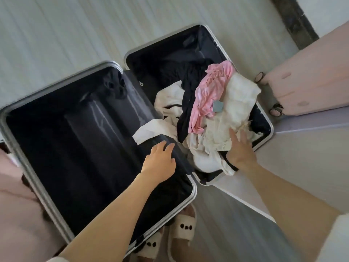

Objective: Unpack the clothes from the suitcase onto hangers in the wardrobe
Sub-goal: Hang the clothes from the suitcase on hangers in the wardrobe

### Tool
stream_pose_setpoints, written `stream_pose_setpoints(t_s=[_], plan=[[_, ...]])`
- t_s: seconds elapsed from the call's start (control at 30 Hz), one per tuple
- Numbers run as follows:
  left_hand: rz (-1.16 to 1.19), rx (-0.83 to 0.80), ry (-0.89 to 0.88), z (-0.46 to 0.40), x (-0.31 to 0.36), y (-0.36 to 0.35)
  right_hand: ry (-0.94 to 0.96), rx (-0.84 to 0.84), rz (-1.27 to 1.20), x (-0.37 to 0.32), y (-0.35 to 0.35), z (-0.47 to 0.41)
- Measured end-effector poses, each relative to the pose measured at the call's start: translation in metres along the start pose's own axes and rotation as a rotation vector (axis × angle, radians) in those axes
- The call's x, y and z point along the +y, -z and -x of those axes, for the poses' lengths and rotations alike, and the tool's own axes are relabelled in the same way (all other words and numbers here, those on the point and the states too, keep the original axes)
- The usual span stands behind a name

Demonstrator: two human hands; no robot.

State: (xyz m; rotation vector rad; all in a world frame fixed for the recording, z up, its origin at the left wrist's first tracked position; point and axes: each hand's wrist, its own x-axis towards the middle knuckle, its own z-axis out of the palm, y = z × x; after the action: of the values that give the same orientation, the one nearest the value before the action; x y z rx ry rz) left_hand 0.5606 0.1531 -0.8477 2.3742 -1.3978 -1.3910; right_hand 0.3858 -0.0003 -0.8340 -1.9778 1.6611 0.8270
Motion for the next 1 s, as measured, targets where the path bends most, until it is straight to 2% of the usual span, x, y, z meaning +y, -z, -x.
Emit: stream_pose_setpoints(t_s=[0.1,0.2,0.27,0.37,0.57,0.67,0.83,1.0], plan=[[-0.266,-0.052,-0.124,-0.042,-0.002,-0.043,-0.025,-0.025,0.108,0.012,-0.018,-0.036],[-0.428,-0.139,-0.136,-0.062,-0.013,-0.074,0.006,-0.005,0.183,0.019,-0.036,-0.054],[-0.47,-0.184,-0.122,-0.062,-0.018,-0.075,-0.003,-0.003,0.074,0.018,-0.041,-0.049],[-0.375,-0.178,-0.046,-0.044,-0.013,-0.059,-0.096,0.105,-0.174,0.005,-0.027,-0.026],[-0.187,-0.08,0.053,0.028,0.015,0.015,-0.201,0.225,-0.556,-0.03,0.045,0.041],[-0.123,0.026,0.062,0.078,0.038,0.075,-0.21,0.288,-0.712,-0.046,0.095,0.101],[-0.042,0.146,-0.026,0.154,0.082,0.164,-0.174,0.423,-0.928,-0.061,0.174,0.202],[-0.003,0.218,-0.176,0.238,0.128,0.24,-0.085,0.695,-1.021,-0.073,0.269,0.308]])
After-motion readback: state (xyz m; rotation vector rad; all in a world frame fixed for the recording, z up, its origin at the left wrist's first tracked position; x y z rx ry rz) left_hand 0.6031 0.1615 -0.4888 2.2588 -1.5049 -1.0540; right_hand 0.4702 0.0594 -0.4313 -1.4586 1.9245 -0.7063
